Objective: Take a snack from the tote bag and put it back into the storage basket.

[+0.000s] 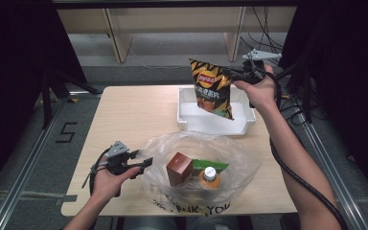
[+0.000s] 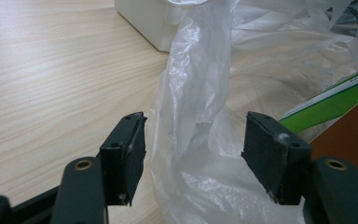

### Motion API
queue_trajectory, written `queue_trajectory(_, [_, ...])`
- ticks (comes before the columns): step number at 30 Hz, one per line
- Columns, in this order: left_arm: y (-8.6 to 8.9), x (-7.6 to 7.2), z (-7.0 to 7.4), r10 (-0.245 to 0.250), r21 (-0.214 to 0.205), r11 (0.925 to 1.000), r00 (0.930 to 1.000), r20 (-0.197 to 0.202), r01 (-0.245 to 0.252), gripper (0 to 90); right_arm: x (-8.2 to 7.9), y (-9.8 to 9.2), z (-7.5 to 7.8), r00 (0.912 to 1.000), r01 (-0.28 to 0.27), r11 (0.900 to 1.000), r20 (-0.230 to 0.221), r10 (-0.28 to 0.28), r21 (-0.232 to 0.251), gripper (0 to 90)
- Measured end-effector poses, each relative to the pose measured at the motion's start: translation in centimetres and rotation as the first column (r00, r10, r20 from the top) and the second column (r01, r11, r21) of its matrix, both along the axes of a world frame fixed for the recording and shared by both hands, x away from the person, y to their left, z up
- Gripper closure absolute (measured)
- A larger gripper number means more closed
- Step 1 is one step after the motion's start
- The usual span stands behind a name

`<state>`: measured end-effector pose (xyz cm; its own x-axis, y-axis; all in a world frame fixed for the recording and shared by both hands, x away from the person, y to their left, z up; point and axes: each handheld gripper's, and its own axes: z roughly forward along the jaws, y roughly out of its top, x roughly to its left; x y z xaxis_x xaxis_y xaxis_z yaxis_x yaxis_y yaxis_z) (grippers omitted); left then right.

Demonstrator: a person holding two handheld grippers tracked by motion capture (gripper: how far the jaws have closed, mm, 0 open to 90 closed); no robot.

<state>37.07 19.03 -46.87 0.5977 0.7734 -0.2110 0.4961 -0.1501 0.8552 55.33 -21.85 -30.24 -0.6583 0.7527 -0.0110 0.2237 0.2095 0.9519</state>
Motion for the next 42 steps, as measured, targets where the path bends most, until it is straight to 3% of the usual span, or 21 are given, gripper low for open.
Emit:
queue_trajectory(10, [-0.1,0.0,-0.1,0.002,-0.005,1.0,1.0,-0.01,-0.002,38.3,1.2,0.3,-1.0,0.9991,0.009,0.9998,-0.042,-0.01,-0.017,90.0])
queue_trajectory(20, [-0.2,0.0,-0.2,-0.002,-0.007,1.0,1.0,-0.008,0.002,38.4,2.5,0.9,-1.8,0.9988,0.013,0.9989,-0.047,-0.015,-0.046,90.0])
queue_trajectory(25, [-0.2,0.0,-0.2,0.001,-0.007,1.0,0.9999,-0.013,-0.001,38.4,3.0,1.2,-2.2,0.9968,0.023,0.9993,-0.076,-0.026,-0.03,90.0])
queue_trajectory(29, [-0.2,0.0,-0.2,0.001,-0.007,1.0,0.9999,-0.013,-0.001,38.5,3.4,1.3,-2.6,0.9967,0.034,0.999,-0.072,-0.036,-0.03,90.0])
queue_trajectory(31, [-0.2,0.0,-0.3,0.001,-0.008,1.0,0.9999,-0.013,-0.001,38.5,3.7,1.3,-2.7,0.9977,0.015,0.999,-0.066,-0.017,-0.042,90.0])
queue_trajectory(32, [-0.2,0.0,-0.3,0.0,-0.007,1.0,0.9999,-0.013,0.0,38.4,3.6,1.5,-2.7,0.9955,0.028,0.9992,-0.09,-0.03,-0.03,90.0])
queue_trajectory(42, [-0.2,0.0,-0.3,-0.001,-0.007,1.0,0.9999,-0.014,0.001,38.5,4.3,1.8,-3.2,0.9956,0.032,0.9988,-0.086,-0.035,-0.036,90.0])
